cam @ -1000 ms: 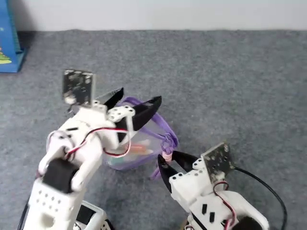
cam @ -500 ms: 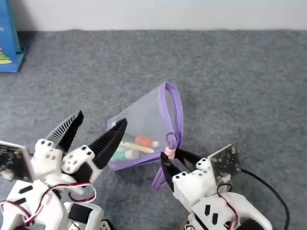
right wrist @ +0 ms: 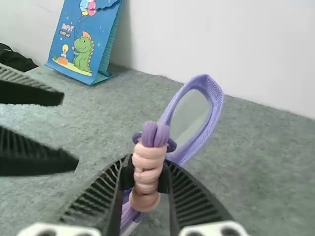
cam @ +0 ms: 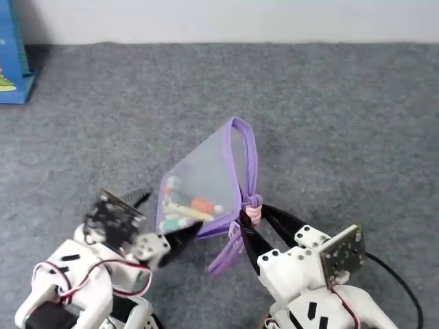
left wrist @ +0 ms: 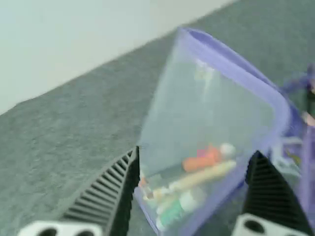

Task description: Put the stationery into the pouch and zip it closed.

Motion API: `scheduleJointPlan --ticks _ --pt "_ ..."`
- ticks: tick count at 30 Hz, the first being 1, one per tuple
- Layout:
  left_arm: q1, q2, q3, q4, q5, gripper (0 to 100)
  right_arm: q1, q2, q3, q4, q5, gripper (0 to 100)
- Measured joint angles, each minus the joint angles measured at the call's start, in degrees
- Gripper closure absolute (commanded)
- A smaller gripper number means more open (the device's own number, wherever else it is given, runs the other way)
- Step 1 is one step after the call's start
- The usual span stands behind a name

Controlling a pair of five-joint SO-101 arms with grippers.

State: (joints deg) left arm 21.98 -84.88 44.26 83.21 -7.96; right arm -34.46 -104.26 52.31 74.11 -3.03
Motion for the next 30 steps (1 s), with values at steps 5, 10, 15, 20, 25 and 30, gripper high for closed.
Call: scheduleJointPlan --ticks 5,10,15,20,25,30 --pt "5.1 -3.1 0.2 2.8 -3.1 67 0.2 0.0 0.0 0.0 4.2 99.1" --pt "7.7 -4.0 2.3 1.8 -3.1 67 0.4 0.0 0.0 0.0 8.4 99.1" --pt "9.5 -4.0 12.1 -5.7 -1.3 67 0.4 0.0 0.0 0.4 14.0 99.1" --pt "9.9 -3.9 19.0 -13.5 1.0 67 0.5 -0.1 0.0 3.0 20.2 99.1" --pt "14.2 -3.9 19.2 -14.6 2.4 67 0.5 -0.1 0.0 3.0 21.4 99.1" --pt "17.2 -4.0 19.5 -16.1 5.3 67 0.5 0.1 -1.1 3.0 21.4 99.1"
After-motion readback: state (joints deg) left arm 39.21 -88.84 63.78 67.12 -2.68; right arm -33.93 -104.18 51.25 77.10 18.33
